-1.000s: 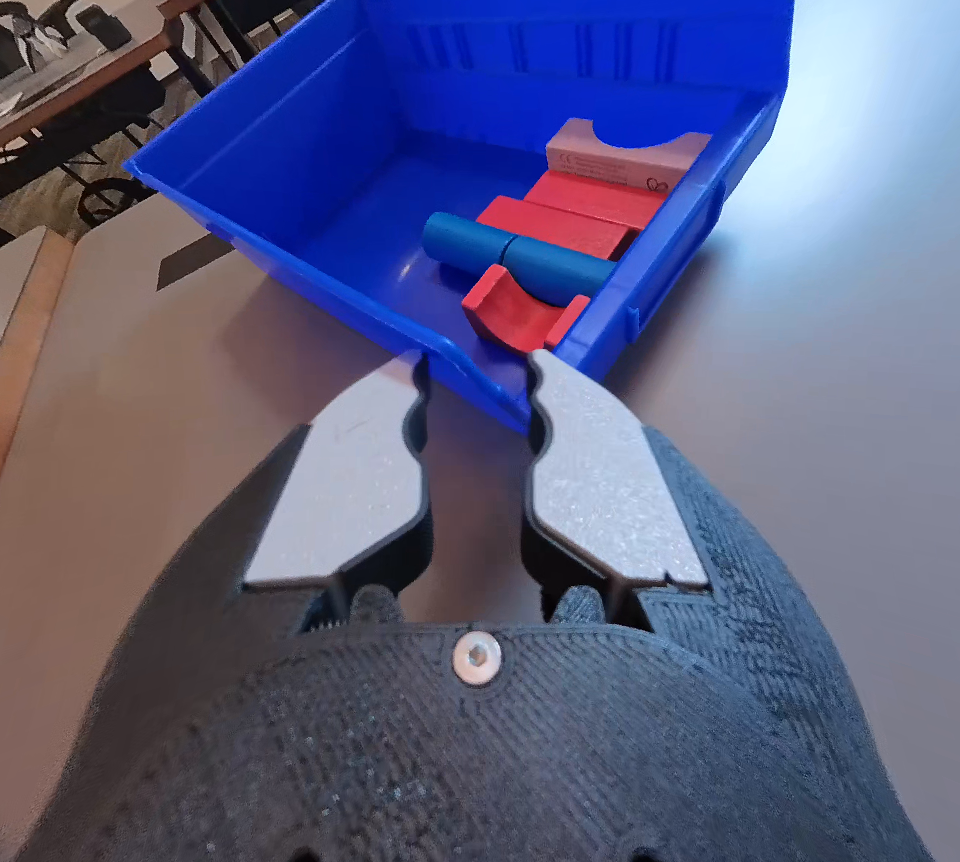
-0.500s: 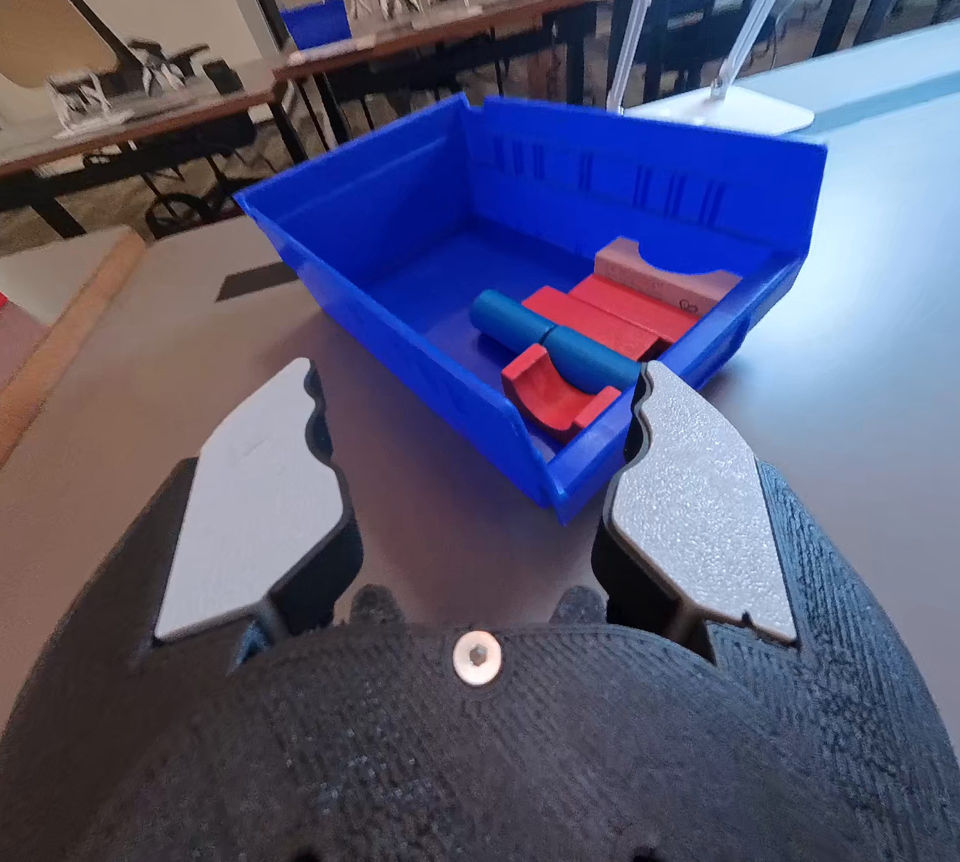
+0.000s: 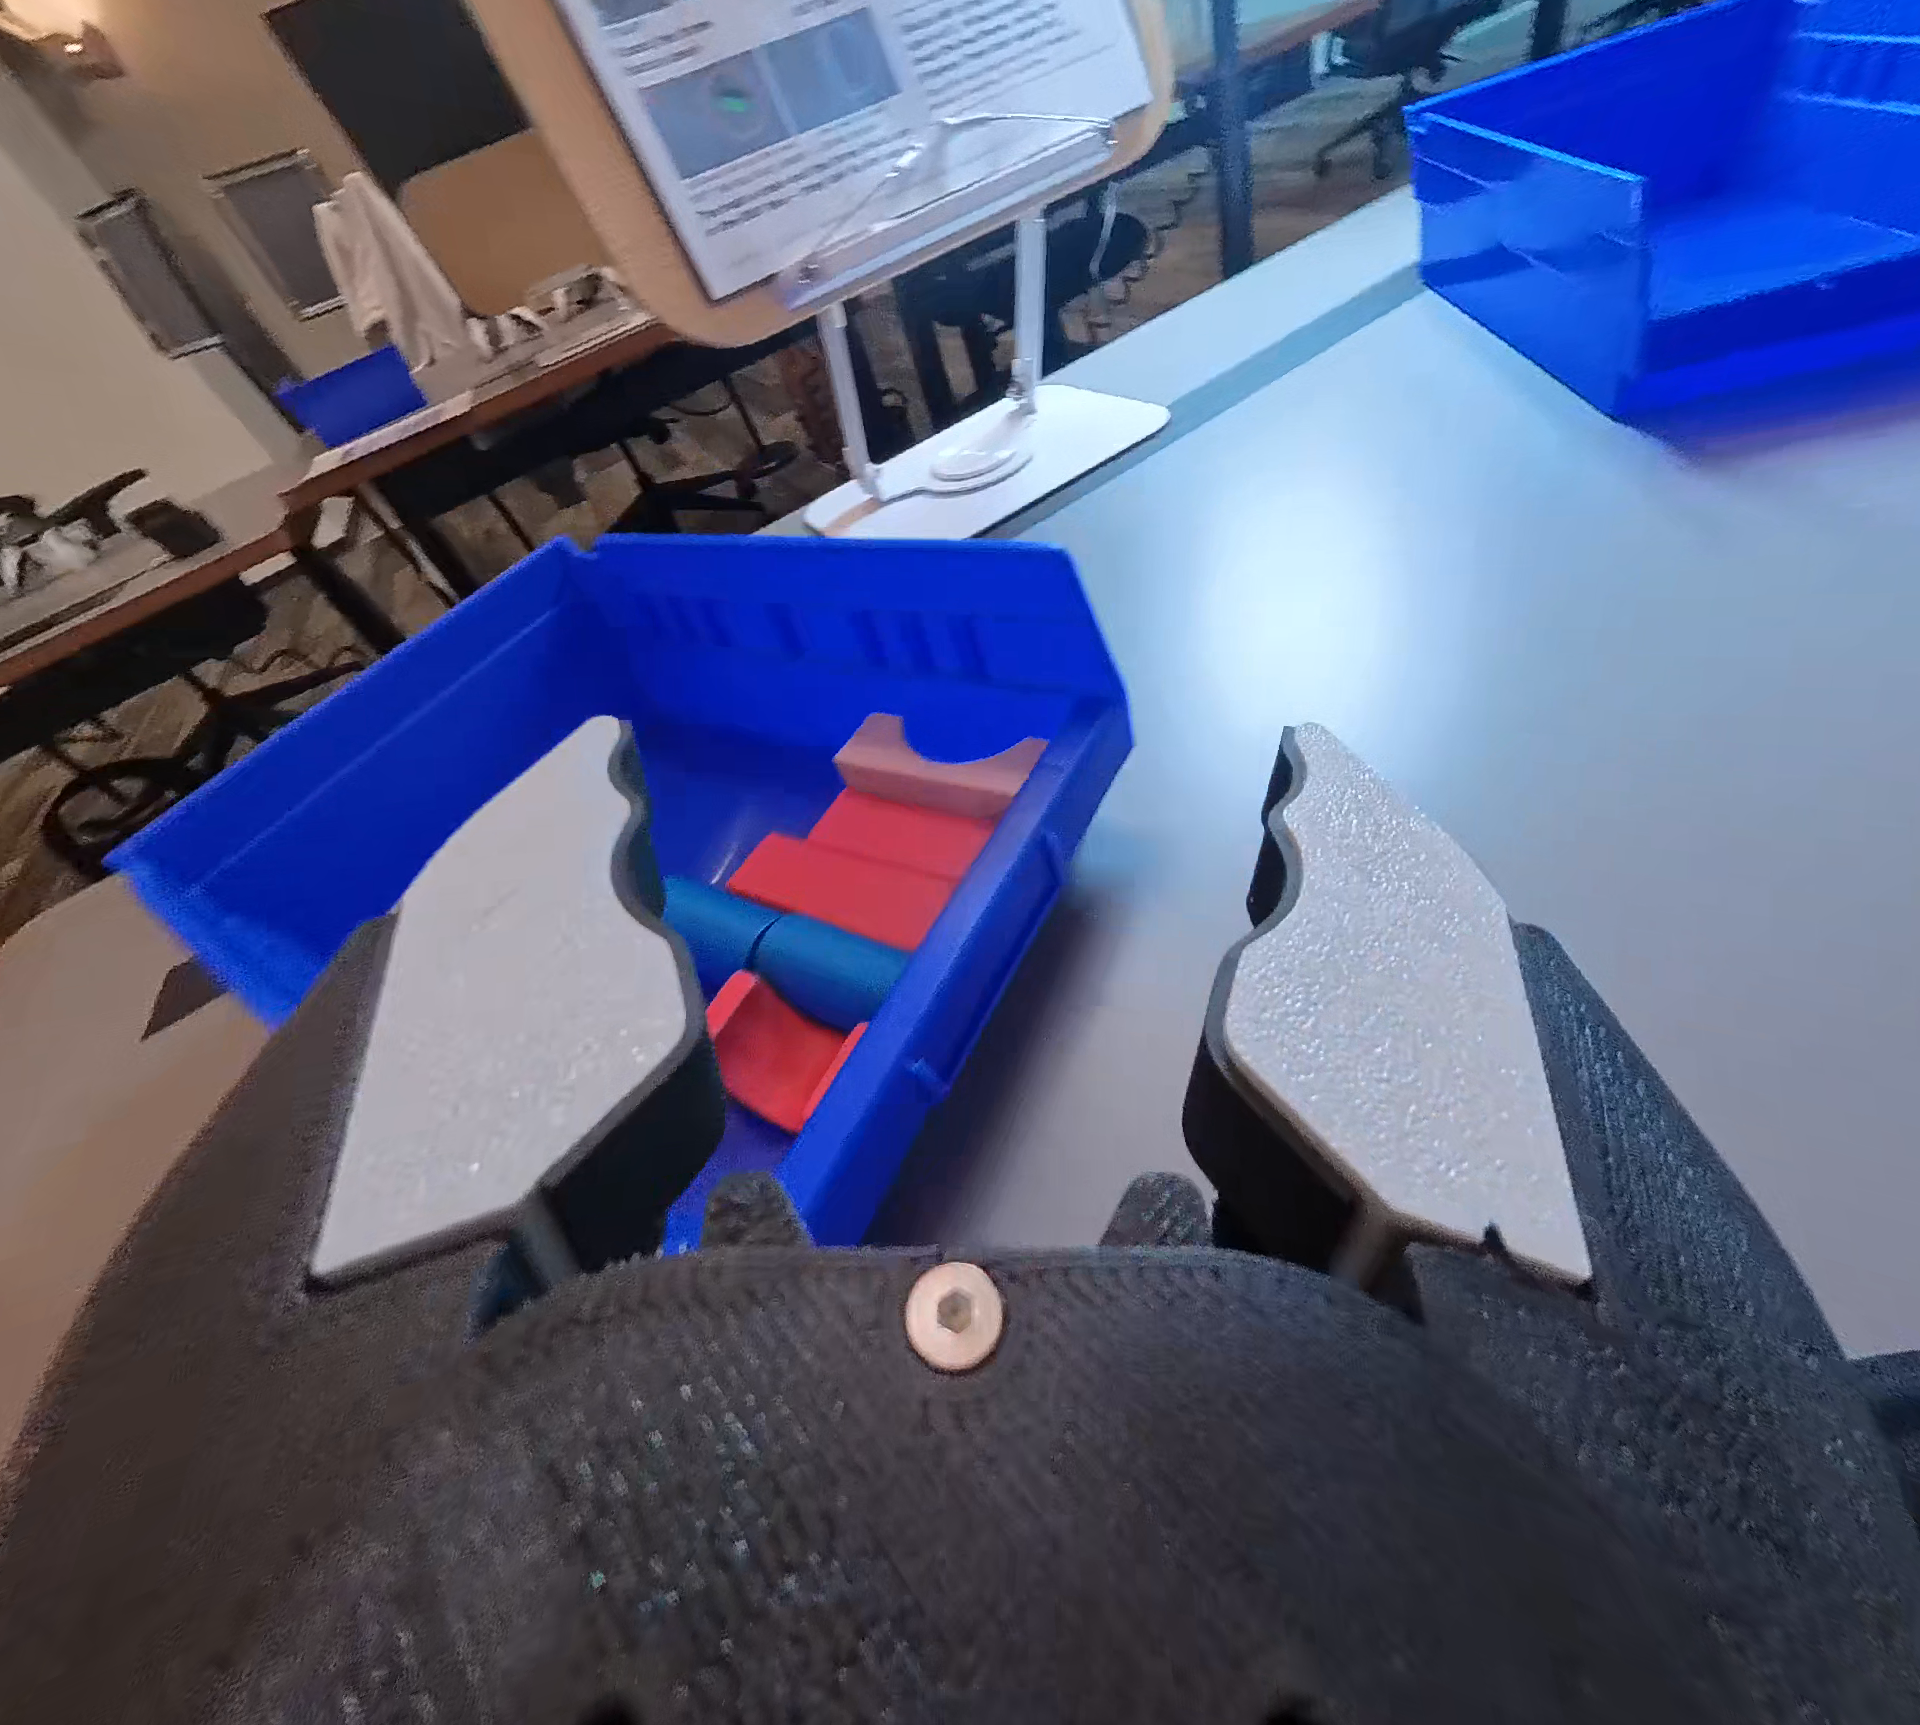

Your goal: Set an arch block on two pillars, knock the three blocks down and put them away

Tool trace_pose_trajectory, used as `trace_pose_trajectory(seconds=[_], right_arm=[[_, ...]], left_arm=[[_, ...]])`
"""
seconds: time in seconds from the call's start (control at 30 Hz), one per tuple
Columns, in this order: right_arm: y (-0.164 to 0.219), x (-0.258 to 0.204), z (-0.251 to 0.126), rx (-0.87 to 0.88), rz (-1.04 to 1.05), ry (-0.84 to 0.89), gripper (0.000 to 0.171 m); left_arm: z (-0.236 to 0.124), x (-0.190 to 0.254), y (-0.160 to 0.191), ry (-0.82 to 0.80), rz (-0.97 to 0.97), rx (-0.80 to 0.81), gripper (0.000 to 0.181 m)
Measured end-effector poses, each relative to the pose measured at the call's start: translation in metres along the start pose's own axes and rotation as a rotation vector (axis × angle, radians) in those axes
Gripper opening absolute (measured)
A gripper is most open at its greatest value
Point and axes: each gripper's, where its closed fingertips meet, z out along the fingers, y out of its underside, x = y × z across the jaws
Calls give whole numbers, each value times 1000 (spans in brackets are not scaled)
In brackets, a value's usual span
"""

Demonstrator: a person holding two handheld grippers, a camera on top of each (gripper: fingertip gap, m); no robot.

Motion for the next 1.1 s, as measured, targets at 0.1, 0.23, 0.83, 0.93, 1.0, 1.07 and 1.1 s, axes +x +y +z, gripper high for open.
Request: trace_pose_trajectory(seconds=[0.1, 0.23, 0.83, 0.93, 1.0, 1.07, 1.1], right_arm=[[-15, -17, 31, -20, 57, -106, 111], [-8, -22, 69, -62, 45, -134, 111], [176, 66, -11, -1086, -362, 129, 36], [174, 65, 9, -978, -501, 111, 33], [172, 61, 23, -915, -522, 112, 33], [170, 60, 32, -890, -537, 134, 33], [170, 60, 37, -878, -554, 145, 33]], left_arm=[[22, 17, -2, 73, 53, -73, 107], [55, 27, 25, 155, 115, -217, 103], [55, -24, 130, -29, 489, -765, 36], [52, -42, 135, -109, 445, -796, 35], [53, -51, 137, -107, 458, -760, 34], [51, -59, 140, -118, 453, -758, 35], [51, -63, 141, -122, 453, -754, 35]])
